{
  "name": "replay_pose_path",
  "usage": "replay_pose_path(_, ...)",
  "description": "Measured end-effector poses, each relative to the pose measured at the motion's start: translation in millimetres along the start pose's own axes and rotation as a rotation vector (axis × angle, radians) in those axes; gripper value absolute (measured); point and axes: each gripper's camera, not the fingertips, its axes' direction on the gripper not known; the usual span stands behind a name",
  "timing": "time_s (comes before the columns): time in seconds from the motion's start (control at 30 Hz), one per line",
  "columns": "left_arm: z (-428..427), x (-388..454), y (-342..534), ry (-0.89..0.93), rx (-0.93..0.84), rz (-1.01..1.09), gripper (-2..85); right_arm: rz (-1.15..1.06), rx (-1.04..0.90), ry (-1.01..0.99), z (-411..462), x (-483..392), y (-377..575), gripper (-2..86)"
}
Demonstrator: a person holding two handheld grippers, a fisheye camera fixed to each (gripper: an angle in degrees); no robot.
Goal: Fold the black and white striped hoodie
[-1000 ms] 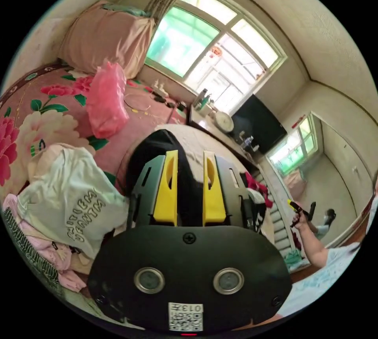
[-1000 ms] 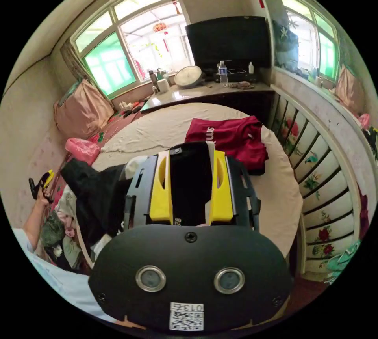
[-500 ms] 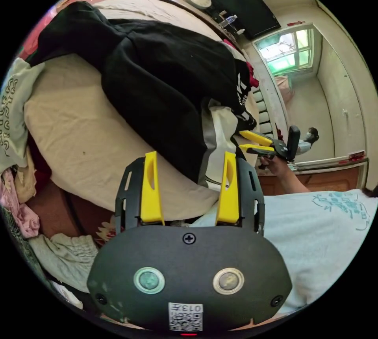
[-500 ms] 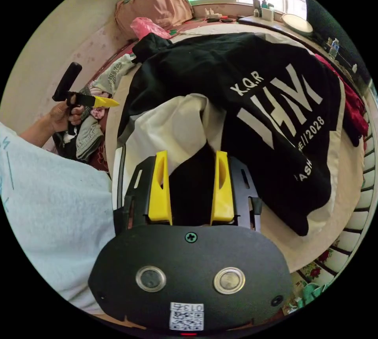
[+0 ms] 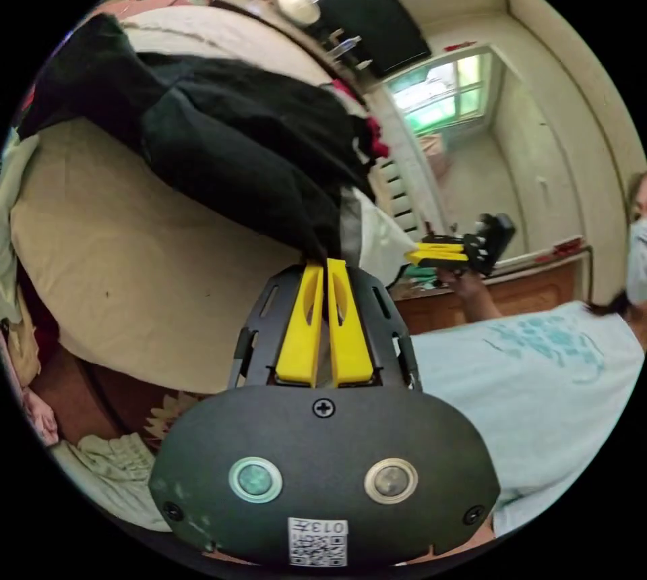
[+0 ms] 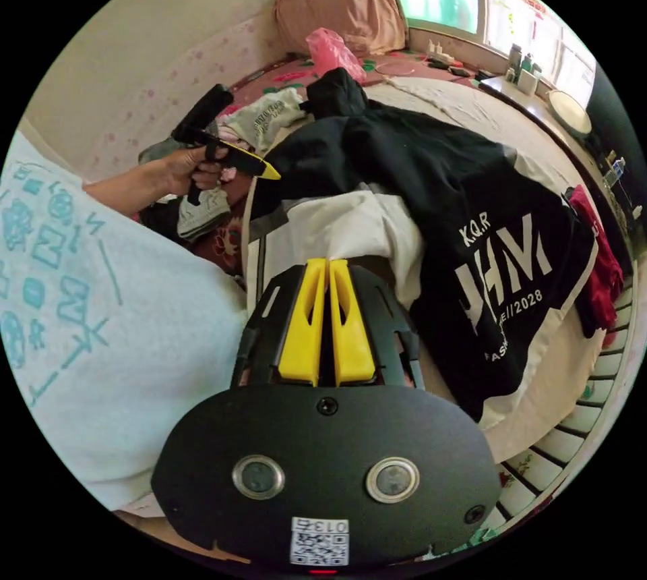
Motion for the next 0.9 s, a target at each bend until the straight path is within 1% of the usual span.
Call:
replay_pose_path(0.07, -44.9, 21.1, 4.1, 0.038, 0.048, 0.08, 0.0, 0.014, 0.057, -0.075, -25.4, -4.6, -0.3, 0.5)
replay_pose_path(0.1, -65.0, 33.6, 6.0, 0.03, 0.033, 0.138, 0.0, 0.016, 0.096, -0.139, -37.5, -6.9, -0.1, 0.5)
replay_pose_path(0.13, -72.8, 37.6, 7.1, 0.027, 0.019, 0.154, 0.0, 0.026, 0.098, -0.232, -41.5, -7.3, -1.0, 0.6)
replay_pose_path(0.17, -84.9, 40.5, 10.0, 0.03, -0.004, 0.163, 0.0, 0.041, 0.092, -0.277, -40.1, -6.7, -1.4, 0.6)
replay_pose_path(0.2, -90.1, 35.5, 13.9, 0.044, -0.036, 0.155, 0.1, 0.083, 0.054, -0.358, -29.1, -4.6, -1.7, 0.8)
replay_pose_path(0.23, -89.4, 28.5, 16.0, 0.048, -0.061, 0.13, 0.1, 0.109, -0.018, -0.411, -7.7, -3.4, -0.3, 1.0)
replay_pose_path(0.27, -81.9, 8.0, 22.1, 0.048, -0.122, 0.063, 0.2, 0.121, -0.065, -0.423, 6.2, -2.7, 1.4, 1.1)
replay_pose_path(0.3, -67.8, -19.5, 30.8, -0.001, -0.199, -0.032, 0.3, 0.16, -0.161, -0.43, 36.2, 0.9, 6.9, 1.4)
replay_pose_path(0.33, -59.0, -34.3, 36.3, -0.04, -0.241, -0.086, 0.4, 0.2, -0.197, -0.454, 60.6, 6.6, 15.0, 1.7)
replay_pose_path(0.37, -42.7, -59.5, 48.3, -0.054, -0.293, -0.181, 0.6, 0.226, -0.197, -0.477, 69.3, 10.6, 19.7, 1.9)
replay_pose_path(0.43, -35.3, -80.6, 63.4, -0.018, -0.284, -0.256, 1.1, 0.303, -0.131, -0.503, 67.3, 25.7, 37.7, 3.5)
replay_pose_path(0.47, -42.7, -86.8, 70.6, -0.005, -0.247, -0.292, 1.6, 0.315, -0.1, -0.489, 60.0, 29.5, 43.3, 4.0)
replay_pose_path(0.5, -58.7, -86.7, 74.4, -0.003, -0.184, -0.299, 2.4, 0.367, -0.053, -0.402, 44.0, 39.8, 57.3, 6.4)
replay_pose_path(0.53, -68.8, -84.8, 74.9, -0.013, -0.15, -0.294, 2.7, 0.464, -0.034, -0.251, 29.9, 55.2, 75.4, 8.3)
replay_pose_path(0.57, -90.1, -78.4, 72.1, -0.047, -0.09, -0.27, 3.8, 0.521, -0.033, -0.167, 23.5, 64.2, 85.7, 9.0)
replay_pose_path(0.6, -108.8, -65.8, 63.1, -0.083, -0.036, -0.208, 4.8, 0.642, -0.014, -0.002, 10.6, 84.4, 108.1, 10.2)
replay_pose_path(0.63, -115.0, -57.6, 56.3, -0.096, -0.018, -0.164, 5.3, 0.772, 0.027, 0.138, -0.7, 105.4, 130.9, 10.9)
replay_pose_path(0.67, -118.6, -40.5, 38.9, -0.109, -0.014, -0.074, 6.2, 0.827, 0.046, 0.188, -4.5, 115.3, 141.3, 11.3)
replay_pose_path(0.7, -109.2, -23.2, 18.3, -0.095, -0.049, 0.019, 6.9, 0.898, 0.073, 0.256, -7.4, 133.9, 157.9, 11.9)
replay_pose_path(0.73, -99.8, -14.6, 7.6, -0.08, -0.079, 0.064, 7.5, 0.933, 0.073, 0.31, -4.7, 150.6, 167.9, 13.1)
replay_pose_path(0.77, -73.3, 1.7, -13.0, -0.055, -0.157, 0.143, 8.6, 0.938, 0.066, 0.33, -2.0, 158.0, 170.3, 13.6)
replay_pose_path(0.8, -39.5, 17.9, -31.1, -0.042, -0.249, 0.211, 11.3, 0.918, 0.047, 0.364, 5.0, 169.8, 170.5, 14.7)
replay_pose_path(0.83, -21.5, 26.7, -38.8, -0.044, -0.295, 0.245, 12.6, 0.885, 0.018, 0.383, 13.5, 179.3, 166.7, 15.7)
replay_pose_path(0.9, 47.9, 58.8, -58.1, -0.069, -0.459, 0.358, 18.9, 0.836, -0.012, 0.356, 26.4, 190.8, 158.8, 16.4)
